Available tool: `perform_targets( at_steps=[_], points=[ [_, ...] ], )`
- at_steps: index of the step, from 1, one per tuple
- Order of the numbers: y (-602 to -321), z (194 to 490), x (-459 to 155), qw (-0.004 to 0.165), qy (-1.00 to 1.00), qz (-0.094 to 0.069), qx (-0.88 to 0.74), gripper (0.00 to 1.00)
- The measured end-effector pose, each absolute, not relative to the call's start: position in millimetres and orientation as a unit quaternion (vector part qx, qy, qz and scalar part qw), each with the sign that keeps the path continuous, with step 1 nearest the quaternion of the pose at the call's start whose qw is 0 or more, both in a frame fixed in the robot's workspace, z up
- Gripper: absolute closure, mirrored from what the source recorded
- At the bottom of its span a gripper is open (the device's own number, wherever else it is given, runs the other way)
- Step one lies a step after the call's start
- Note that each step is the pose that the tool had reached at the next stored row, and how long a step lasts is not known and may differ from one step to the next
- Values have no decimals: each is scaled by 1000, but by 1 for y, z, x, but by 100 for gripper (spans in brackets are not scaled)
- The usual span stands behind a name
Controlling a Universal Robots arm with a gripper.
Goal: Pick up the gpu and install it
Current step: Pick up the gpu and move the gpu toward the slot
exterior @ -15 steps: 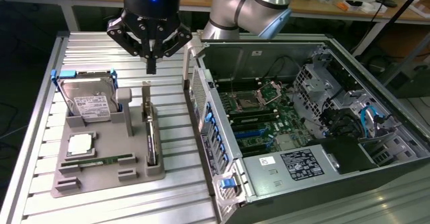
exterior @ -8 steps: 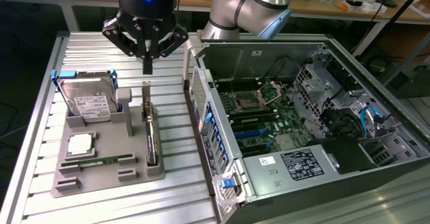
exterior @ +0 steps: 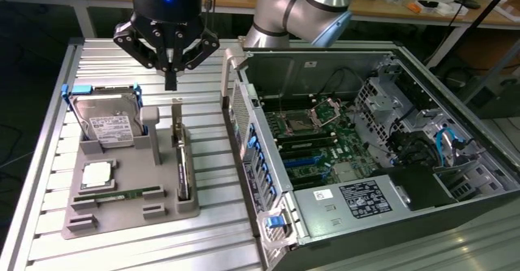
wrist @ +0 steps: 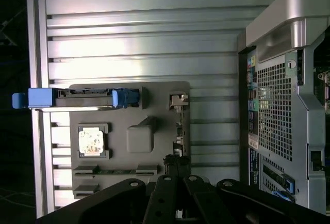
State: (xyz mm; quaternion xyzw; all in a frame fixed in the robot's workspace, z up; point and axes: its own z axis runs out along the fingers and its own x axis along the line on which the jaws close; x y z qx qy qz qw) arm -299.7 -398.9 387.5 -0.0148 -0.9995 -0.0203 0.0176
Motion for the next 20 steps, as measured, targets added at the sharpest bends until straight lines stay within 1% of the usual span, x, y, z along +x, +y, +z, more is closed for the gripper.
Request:
perform_targets(
  at_steps=[20],
  points=[
    [-399, 387, -315, 18, -1000, -20, -15, 89]
  ],
)
